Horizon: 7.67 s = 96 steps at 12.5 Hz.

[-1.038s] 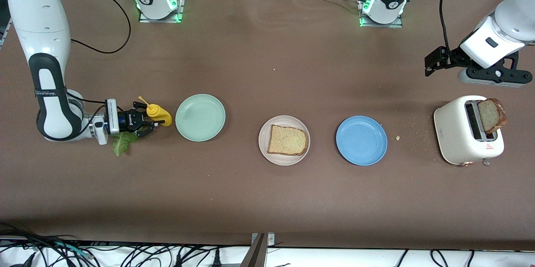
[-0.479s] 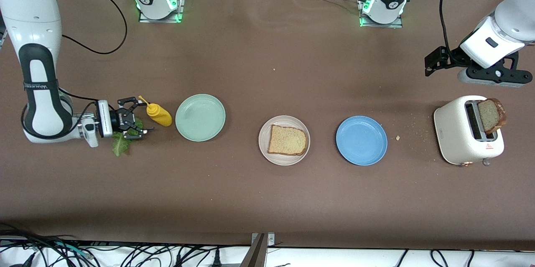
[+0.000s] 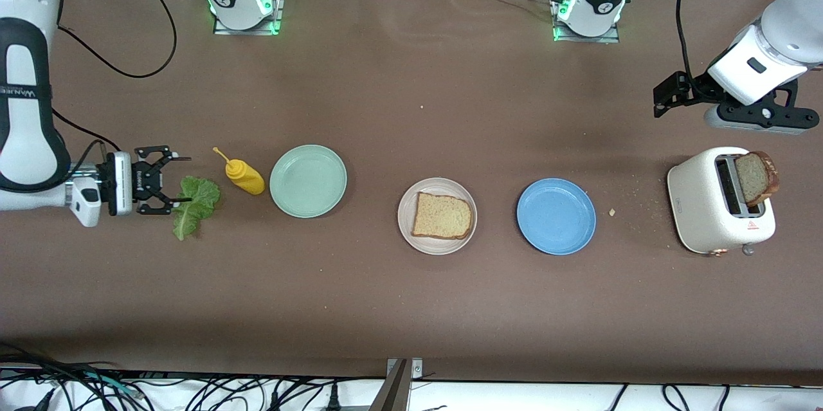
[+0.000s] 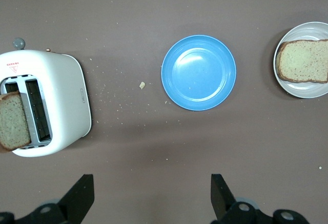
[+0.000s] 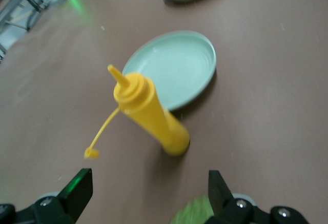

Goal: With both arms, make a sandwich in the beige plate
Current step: 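Open the right gripper and draw it back from the bottle, then move the right gripper down onto the lettuce leaf, then close the right gripper on the lettuce leaf and lift it, then carry the lettuce over the bread on the beige plate, then lower the lettuce onto the bread and open the right gripper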

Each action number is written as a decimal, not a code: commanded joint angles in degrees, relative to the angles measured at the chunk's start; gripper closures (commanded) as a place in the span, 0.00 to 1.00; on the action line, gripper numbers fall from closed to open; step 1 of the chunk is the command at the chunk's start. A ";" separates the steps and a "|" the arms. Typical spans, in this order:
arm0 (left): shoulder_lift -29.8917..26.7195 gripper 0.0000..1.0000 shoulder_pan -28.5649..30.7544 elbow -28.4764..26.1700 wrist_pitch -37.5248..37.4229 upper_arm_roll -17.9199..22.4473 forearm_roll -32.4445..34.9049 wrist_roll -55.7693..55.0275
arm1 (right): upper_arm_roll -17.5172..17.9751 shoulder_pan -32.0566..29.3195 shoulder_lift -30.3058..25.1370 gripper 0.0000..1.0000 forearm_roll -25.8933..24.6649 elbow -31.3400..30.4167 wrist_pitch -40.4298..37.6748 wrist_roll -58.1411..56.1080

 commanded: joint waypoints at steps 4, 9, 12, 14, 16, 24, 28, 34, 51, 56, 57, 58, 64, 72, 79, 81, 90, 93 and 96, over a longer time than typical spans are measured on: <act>-0.60 0.00 0.29 -0.18 -0.36 -0.36 1.35 -0.01 | 0.58 0.01 -7.45 0.00 -10.88 -2.20 2.90 31.96; -0.60 0.00 0.29 -0.18 -0.36 -0.36 1.27 -0.01 | 1.02 2.56 -10.52 0.00 -20.28 -2.20 7.38 68.54; -0.60 0.00 0.29 -0.18 -0.36 -0.36 1.35 -0.10 | 1.37 4.41 -10.18 0.00 -21.79 -2.64 12.21 83.49; -0.60 0.00 0.29 -0.18 -0.36 -0.36 1.35 -0.10 | 3.29 5.64 -10.00 0.00 -26.61 -4.91 19.13 95.79; -0.60 0.00 0.29 -0.18 -0.36 -0.36 1.35 -0.10 | 6.29 5.64 -10.18 0.00 -30.92 -8.68 27.21 104.95; -0.52 0.00 0.29 -0.18 -0.36 -0.36 1.35 -0.10 | 7.79 4.94 -5.26 0.01 -33.14 -17.22 44.47 111.58; -0.52 0.00 0.29 -0.18 -0.36 -0.36 1.35 -0.10 | 7.79 4.68 -2.98 0.00 -32.87 -19.69 48.25 112.37; -0.52 0.00 0.29 -0.18 -0.36 -0.36 1.35 -0.01 | 7.79 4.50 -0.42 0.20 -32.87 -21.62 52.83 111.76; -0.52 0.00 0.29 -0.18 -0.36 -0.36 1.35 -0.01 | 7.97 5.20 -10.33 1.00 -36.21 -12.57 33.60 108.79; -0.52 0.00 0.38 -0.18 -0.36 -0.27 1.35 0.08 | 9.45 9.06 -15.79 1.00 -35.87 -12.31 32.09 104.19; -0.52 0.00 0.38 -0.18 -0.36 -0.27 1.35 0.08 | 11.20 9.16 -16.50 1.00 -35.60 -11.61 31.74 104.46; -0.52 0.00 0.38 -0.18 -0.36 -0.27 1.35 0.08 | 12.96 9.16 -16.59 1.00 -35.25 -9.52 29.13 105.16; -0.52 0.00 0.38 -0.18 -0.36 -0.18 1.35 0.08 | 21.06 12.92 -15.81 1.00 -35.25 -3.44 24.53 109.64; -0.17 0.00 0.38 0.00 -0.27 -0.18 1.35 0.08 | 21.15 25.84 -6.06 1.00 -35.16 0.61 35.30 120.52; -0.25 0.00 0.38 -0.09 -0.27 -0.09 1.35 0.34 | 21.15 33.94 5.45 1.00 -34.03 4.74 52.73 127.93; -0.25 0.00 0.38 -0.09 -0.27 -0.09 1.35 0.34 | 21.15 35.78 8.35 1.00 -31.83 5.97 56.76 128.02; -0.17 0.00 0.38 -0.26 -0.27 -0.01 1.35 0.34 | 21.15 40.09 16.63 1.00 -29.53 10.46 66.54 128.02; -0.16 0.00 0.38 -0.18 -0.27 -0.01 1.35 0.34 | 21.15 40.62 17.42 1.00 -29.62 10.46 66.98 128.02; -0.16 0.00 0.38 -0.18 -0.27 -0.01 1.35 0.34 | 21.15 40.89 19.00 1.00 -29.62 10.46 69.96 127.67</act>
